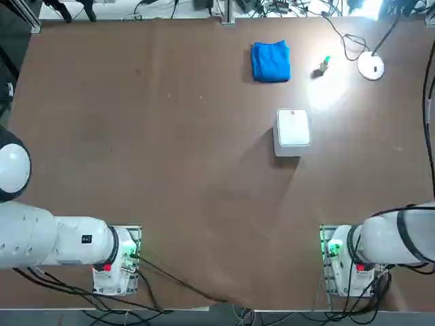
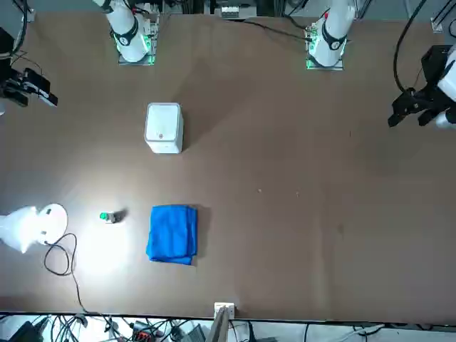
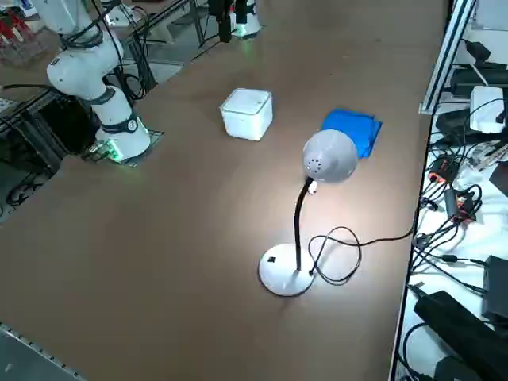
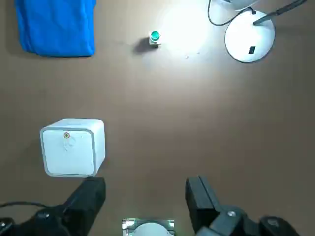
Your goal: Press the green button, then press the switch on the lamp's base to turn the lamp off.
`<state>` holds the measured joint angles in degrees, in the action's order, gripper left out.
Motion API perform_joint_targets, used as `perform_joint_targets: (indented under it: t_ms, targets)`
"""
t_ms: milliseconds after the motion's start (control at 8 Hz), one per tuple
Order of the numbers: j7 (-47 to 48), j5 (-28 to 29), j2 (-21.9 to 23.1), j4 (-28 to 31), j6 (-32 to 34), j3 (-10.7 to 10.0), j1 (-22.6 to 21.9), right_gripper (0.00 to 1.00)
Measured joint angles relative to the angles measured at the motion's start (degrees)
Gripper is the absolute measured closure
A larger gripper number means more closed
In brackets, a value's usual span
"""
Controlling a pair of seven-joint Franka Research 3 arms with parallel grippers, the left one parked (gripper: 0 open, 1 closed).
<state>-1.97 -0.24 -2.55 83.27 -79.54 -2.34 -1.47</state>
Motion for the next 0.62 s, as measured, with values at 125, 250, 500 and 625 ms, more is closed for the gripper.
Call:
perform_joint_targets:
  t_ms: [125, 250, 500, 625]
  targets:
    - [0.0, 0.0, -0.02, 0.0, -0.04, -0.01, 0.02, 0.0]
    - [0.0, 0.0, -0.07, 0.0, -0.06, -0.04, 0.09, 0.0]
    - [0.0, 0.0, -0.18, 0.0, -0.05, -0.06, 0.24, 0.0]
    - [0.0, 0.0, -0.18, 0.0, -0.05, -0.06, 0.24, 0.0]
